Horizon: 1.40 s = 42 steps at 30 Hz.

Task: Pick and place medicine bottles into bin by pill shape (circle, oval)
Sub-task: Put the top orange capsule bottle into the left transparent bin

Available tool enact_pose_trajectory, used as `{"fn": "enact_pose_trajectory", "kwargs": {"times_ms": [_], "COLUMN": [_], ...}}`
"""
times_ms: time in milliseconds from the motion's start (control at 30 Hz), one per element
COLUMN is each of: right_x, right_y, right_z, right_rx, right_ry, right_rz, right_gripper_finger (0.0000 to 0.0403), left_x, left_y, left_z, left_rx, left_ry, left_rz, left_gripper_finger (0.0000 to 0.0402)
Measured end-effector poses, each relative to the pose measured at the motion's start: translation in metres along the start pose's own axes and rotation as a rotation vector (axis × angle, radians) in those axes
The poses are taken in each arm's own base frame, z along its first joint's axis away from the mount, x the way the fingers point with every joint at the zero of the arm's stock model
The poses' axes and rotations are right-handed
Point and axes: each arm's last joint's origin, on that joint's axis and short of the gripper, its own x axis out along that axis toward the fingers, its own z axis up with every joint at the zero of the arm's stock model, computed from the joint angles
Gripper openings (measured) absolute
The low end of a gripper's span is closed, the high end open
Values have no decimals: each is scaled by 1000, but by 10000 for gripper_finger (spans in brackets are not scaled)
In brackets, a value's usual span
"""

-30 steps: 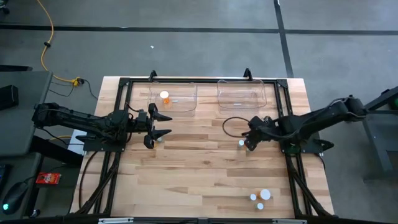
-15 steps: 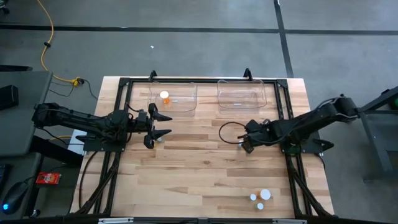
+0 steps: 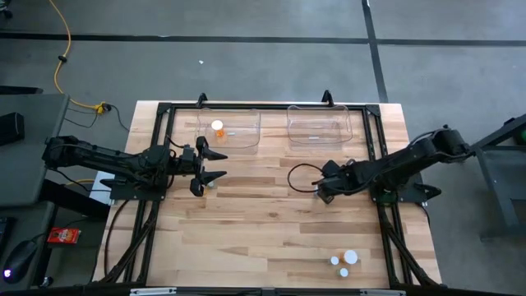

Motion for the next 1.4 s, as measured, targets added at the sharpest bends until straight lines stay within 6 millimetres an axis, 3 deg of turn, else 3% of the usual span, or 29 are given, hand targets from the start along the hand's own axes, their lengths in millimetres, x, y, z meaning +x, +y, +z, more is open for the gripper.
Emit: {"fn": "enact_pose_trajectory", "kwargs": {"times_ms": [300,600,1067,1200,1400], "right_x": [-1,-19,-79,-76,-51], "right_y": [-3,-7,11,7,14], "right_z": [3,8,60,67,73], "right_rx": [-27,-44,-218,-204,-208], "right_ry": [-3,-45,-345,-346,-265], "right_rz": [2,55,213,201,204], "right_gripper_finger": [232,157,170,170,171], "left_x": [0,0,0,0,0], "left_y": [0,0,4,4,4], "left_z": [0,0,-3,-3,-4], "left_rx": [0,0,5,5,5], "left_ry": [1,0,28,29,29], "left_rz": [0,0,129,120,121], "left_gripper_finger": [239,239,239,239,239]}}
